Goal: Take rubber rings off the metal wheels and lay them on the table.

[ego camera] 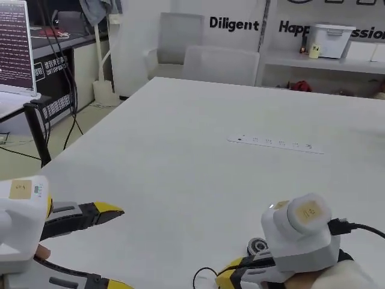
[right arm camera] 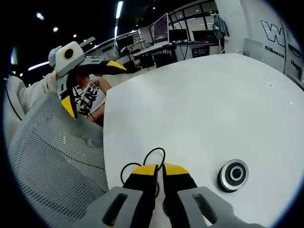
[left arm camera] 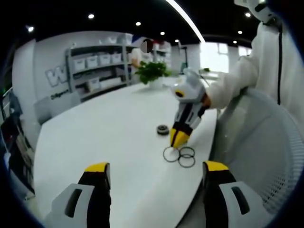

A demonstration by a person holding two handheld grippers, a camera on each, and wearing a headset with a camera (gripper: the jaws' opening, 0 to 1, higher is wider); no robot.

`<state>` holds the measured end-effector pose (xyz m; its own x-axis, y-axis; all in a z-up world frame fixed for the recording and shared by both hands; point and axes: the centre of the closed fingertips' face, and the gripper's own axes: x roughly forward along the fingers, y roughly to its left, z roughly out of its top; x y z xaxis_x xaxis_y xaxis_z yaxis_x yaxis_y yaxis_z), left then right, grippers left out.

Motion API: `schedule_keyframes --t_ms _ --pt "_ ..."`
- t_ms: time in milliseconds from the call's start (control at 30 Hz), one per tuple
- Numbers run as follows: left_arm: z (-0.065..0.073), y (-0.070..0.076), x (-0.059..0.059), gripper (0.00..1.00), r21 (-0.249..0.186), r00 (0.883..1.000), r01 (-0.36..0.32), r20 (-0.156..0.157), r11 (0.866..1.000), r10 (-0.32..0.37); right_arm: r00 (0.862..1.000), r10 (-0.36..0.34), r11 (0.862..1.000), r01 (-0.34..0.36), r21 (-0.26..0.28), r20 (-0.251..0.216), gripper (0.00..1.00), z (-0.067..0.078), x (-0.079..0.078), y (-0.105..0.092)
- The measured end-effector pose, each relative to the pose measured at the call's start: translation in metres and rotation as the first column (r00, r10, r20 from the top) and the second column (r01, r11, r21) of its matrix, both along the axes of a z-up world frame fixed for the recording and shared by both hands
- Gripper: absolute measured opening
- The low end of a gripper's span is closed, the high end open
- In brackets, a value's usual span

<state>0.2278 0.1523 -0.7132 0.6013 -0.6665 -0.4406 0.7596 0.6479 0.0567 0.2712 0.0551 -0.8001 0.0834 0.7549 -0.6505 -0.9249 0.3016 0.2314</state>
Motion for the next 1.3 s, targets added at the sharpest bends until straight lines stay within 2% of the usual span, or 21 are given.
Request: schedule_keyframes --t_ms 367,567,733,867,1067,1300 --pt "0.002 0.001 -0.004 0.81 0.005 1.0 -0.016 0.007 1.0 0.016 1.0 -0.003 1.0 0.003 -0.01 0.01 0.08 -0.002 0.003 -0.004" --pt "0.005 0.003 -0.007 0.8 0.005 1.0 -0.027 0.016 1.0 0.027 1.0 -0.017 1.0 0.017 -0.001 0.019 0.09 0.004 0.007 -0.007" --pt "0.007 0.004 -0.009 0.8 0.007 0.999 -0.029 0.018 1.0 0.029 0.999 -0.039 0.999 0.039 0.023 0.029 0.1 0.017 0.012 -0.011" --pt "0.011 0.003 -0.01 0.8 0.003 0.999 -0.029 0.02 1.0 0.029 0.998 -0.059 0.997 0.058 0.043 0.017 0.12 0.029 0.014 -0.014" --pt "0.017 0.0 -0.014 0.8 -0.002 1.0 -0.013 0.026 1.0 0.013 0.998 -0.064 0.996 0.063 0.059 0.021 0.16 0.048 0.009 -0.023" --pt "0.019 0.002 -0.019 0.8 -0.007 1.0 -0.002 0.022 1.0 0.002 0.995 -0.1 0.993 0.098 0.065 0.024 0.2 0.06 0.004 -0.04"
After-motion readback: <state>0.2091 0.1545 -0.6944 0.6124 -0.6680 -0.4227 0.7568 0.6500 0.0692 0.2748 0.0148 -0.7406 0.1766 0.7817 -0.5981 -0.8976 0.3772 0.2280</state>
